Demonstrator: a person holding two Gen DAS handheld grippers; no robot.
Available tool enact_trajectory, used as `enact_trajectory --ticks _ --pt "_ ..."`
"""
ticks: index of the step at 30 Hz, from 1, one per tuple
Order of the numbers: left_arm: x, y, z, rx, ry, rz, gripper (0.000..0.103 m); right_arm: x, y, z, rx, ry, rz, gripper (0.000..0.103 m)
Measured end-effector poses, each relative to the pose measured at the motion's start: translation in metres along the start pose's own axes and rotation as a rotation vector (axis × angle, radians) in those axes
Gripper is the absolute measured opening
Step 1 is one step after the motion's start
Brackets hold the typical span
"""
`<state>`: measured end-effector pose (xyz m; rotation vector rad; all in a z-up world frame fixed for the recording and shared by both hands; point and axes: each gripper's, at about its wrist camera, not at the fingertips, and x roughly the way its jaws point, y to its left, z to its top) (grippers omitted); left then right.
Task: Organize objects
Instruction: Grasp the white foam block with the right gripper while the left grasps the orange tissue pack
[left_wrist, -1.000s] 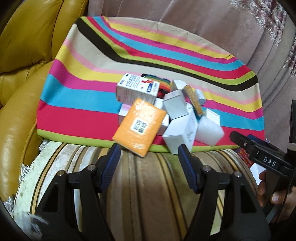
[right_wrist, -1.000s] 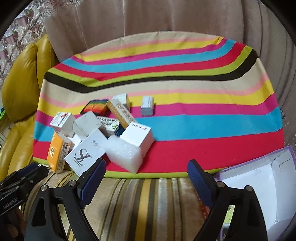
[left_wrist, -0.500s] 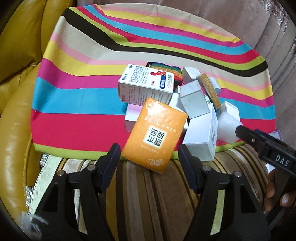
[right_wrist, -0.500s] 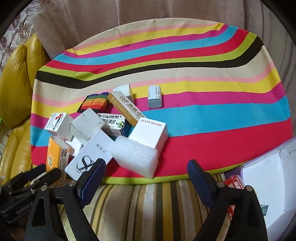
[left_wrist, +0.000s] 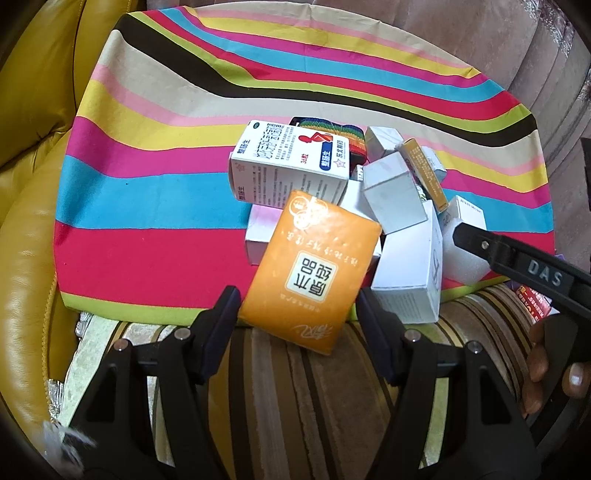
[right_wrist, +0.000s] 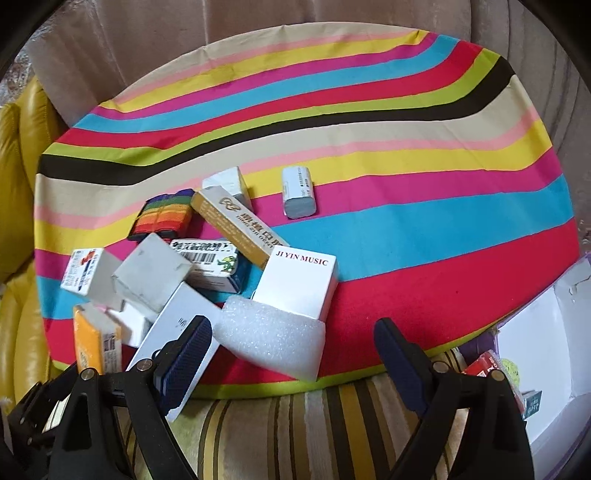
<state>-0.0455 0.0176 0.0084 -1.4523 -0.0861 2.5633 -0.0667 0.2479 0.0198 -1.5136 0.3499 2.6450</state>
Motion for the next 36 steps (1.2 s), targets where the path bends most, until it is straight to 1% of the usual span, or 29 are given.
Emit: enact_trajectory --ticks 5,6,8,10,12,17,24,36 --pt "0.002 0.000 0.000 0.006 -0.007 -0.001 0.068 0.006 0.002 0.002 -0.005 0.007 -0.022 0.089" --pt "0.001 0.000 0.000 0.005 -0.009 -0.002 0.065 0.006 0.002 0.001 -0.008 0.008 -0.022 0.086" --pt "0.001 0.000 0.000 0.006 -0.013 -0.003 0.064 0.006 0.002 0.001 -0.013 0.008 -0.019 0.079" --pt "0.001 -0.001 0.000 0.012 -0.015 -0.008 0.063 0.007 0.002 0.001 -0.012 0.012 -0.013 0.068" --pt "0.001 -0.002 0.000 0.016 -0.019 -0.007 0.062 0.007 -0.001 0.000 -0.009 0.018 -0.008 0.062" --pt "-0.002 -0.003 0.000 0.016 -0.034 0.001 0.060 0.001 -0.005 -0.002 -0.004 0.001 0.017 0.061" --pt "-0.008 -0.004 -0.001 0.023 -0.061 0.020 0.059 -0.019 -0.011 -0.011 -0.011 -0.032 0.075 0.061" --pt "-0.021 -0.006 -0.006 0.022 -0.121 0.056 0.057 -0.031 -0.027 -0.017 0.026 -0.053 0.114 0.061"
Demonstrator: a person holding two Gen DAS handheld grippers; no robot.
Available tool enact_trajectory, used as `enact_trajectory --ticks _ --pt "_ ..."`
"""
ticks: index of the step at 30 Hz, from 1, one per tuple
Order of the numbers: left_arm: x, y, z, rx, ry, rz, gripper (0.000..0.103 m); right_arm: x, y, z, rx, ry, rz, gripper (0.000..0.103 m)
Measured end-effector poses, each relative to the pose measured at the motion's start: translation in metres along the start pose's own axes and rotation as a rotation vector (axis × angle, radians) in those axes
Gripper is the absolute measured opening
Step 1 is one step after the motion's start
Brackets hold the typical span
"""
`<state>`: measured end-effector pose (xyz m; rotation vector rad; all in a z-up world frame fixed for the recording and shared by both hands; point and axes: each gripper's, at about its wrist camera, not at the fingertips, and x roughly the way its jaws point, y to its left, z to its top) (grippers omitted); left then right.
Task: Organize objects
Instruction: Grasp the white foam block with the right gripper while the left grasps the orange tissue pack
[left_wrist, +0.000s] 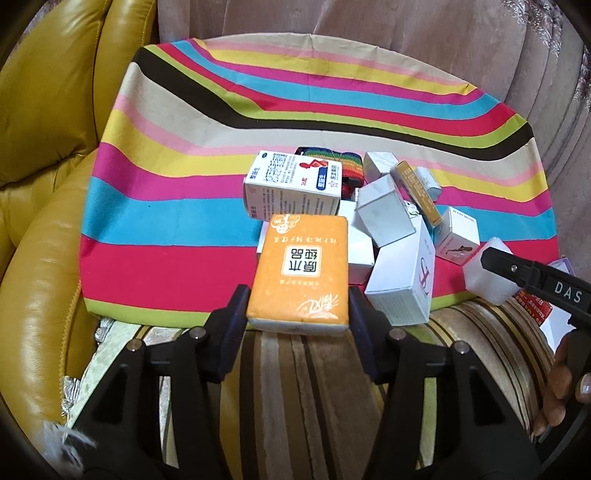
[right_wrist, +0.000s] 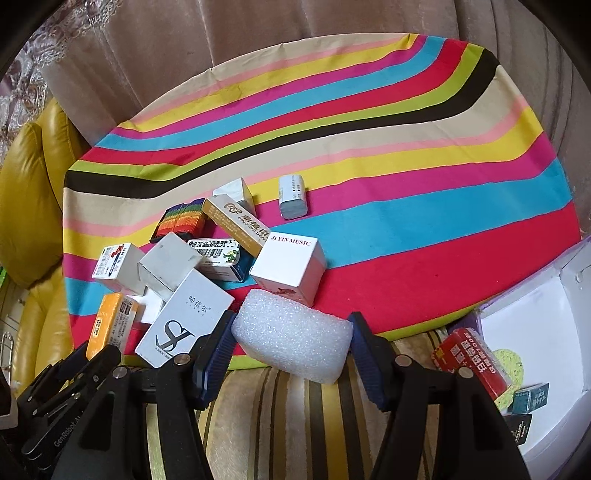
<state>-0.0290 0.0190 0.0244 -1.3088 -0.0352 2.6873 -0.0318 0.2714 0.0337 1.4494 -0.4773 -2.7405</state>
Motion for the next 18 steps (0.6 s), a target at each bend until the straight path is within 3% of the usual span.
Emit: enact_trajectory --ticks 9,18 --pt "-0.021 0.000 -0.004 -0.016 -0.089 0.071 0.056 -0.004 -0.008 -0.002 0.006 -0.009 0.029 0.061" --pt "-0.038 -0.020 -0.003 0.039 -0.175 0.079 0.055 -0.005 -0.048 -0.005 0.099 0.027 0.097 0.061"
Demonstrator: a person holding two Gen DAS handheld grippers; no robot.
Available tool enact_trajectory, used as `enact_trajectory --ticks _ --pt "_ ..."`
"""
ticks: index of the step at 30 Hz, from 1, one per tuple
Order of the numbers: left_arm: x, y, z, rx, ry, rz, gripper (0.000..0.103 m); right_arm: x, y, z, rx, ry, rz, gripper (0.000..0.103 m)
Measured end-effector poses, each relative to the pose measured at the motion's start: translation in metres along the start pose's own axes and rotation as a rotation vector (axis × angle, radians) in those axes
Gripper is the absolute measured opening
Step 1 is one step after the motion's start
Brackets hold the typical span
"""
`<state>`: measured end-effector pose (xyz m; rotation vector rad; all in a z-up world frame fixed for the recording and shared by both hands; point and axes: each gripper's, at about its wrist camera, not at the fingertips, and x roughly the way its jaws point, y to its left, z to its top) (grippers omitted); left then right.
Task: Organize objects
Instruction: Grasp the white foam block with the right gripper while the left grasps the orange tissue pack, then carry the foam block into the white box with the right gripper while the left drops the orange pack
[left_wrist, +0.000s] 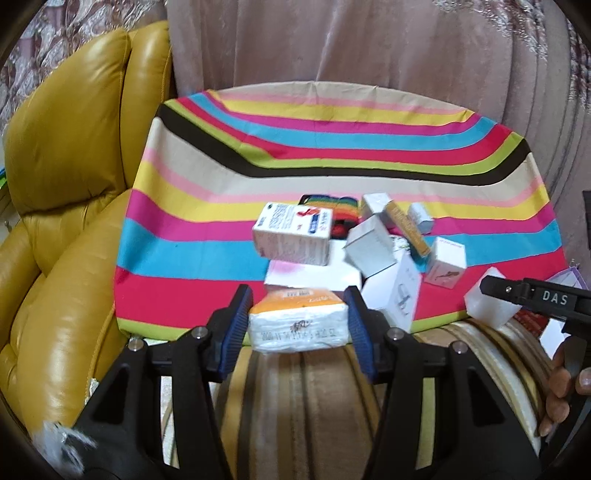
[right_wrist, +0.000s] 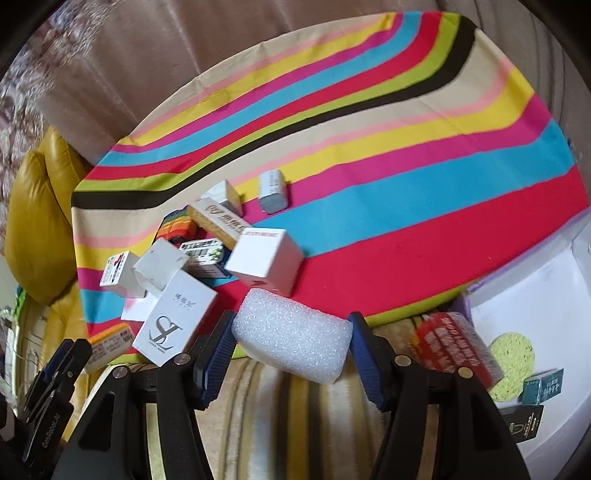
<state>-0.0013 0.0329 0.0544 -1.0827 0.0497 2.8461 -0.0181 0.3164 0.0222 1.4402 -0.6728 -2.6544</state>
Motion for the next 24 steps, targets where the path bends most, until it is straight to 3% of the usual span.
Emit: enact_trajectory --ticks 9,22,24 --pt "-0.009 -0.021 0.002 0.024 -0.021 -0.019 0.055 -0.026 -0.040 -0.007 0.059 -0.040 -0.029 0.060" --pt "-0.024 -0.054 0.005 0.079 -0.053 -0.103 0.055 -0.067 -0.055 -0.022 0.058 -0.123 -0.092 0.060" --pt "-0.026 -0.062 0.006 0.092 -0.057 -0.121 0.055 -0.074 -0.060 -0.022 0.049 -0.147 -0.160 0.060"
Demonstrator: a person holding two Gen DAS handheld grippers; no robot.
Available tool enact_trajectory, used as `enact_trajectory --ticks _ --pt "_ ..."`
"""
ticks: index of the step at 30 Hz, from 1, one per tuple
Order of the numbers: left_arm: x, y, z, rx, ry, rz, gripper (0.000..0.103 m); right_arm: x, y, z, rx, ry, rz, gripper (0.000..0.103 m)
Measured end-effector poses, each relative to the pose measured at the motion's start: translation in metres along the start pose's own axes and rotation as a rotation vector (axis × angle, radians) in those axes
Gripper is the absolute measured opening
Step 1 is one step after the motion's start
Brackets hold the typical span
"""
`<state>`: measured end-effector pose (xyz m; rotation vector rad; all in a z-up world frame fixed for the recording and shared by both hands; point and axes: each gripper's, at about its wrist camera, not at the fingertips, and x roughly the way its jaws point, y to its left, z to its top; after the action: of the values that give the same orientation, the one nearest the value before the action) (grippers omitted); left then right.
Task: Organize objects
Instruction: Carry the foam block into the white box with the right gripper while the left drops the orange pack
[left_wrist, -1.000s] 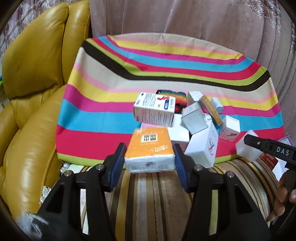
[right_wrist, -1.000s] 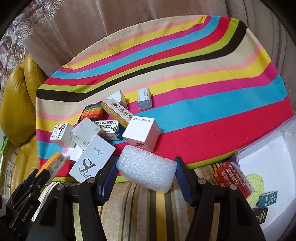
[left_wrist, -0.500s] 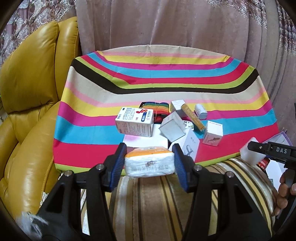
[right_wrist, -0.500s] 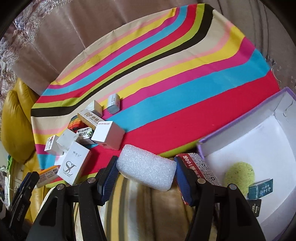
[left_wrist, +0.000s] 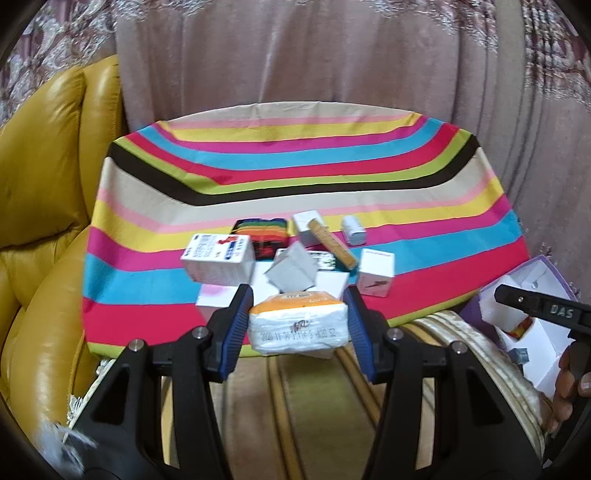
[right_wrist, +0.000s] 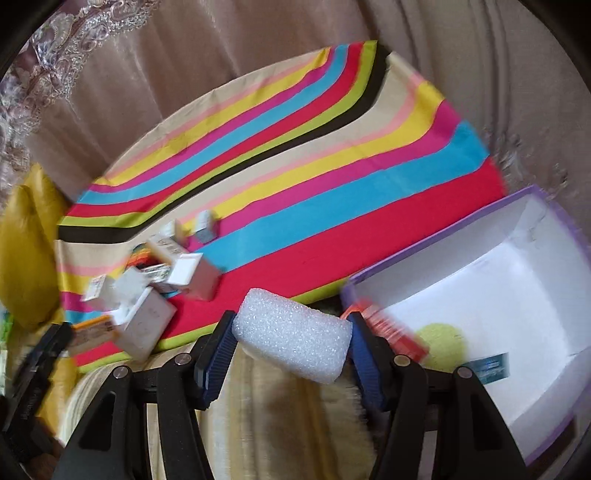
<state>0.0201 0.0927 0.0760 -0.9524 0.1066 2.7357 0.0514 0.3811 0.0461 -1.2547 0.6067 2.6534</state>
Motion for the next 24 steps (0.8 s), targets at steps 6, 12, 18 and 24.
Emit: enact_trajectory --ticks 6,12,18,24 --pt "0.003 -0.032 0.006 0.058 -0.007 -0.075 0.055 0.018 -0.042 -0.004 0.115 0.075 -0.053 0.060" --pt "0.008 -0.074 0.016 0.119 -0.001 -0.206 0.055 0.018 -0.071 -0.006 0.160 0.076 -0.119 0.060" --pt "0.023 -0.123 0.018 0.166 0.047 -0.350 0.055 0.012 -0.099 -0.011 0.193 0.082 -0.162 0.060" --pt "0.034 -0.169 0.017 0.222 0.096 -0.460 0.055 0.005 -0.135 -0.019 0.193 0.082 -0.260 0.061"
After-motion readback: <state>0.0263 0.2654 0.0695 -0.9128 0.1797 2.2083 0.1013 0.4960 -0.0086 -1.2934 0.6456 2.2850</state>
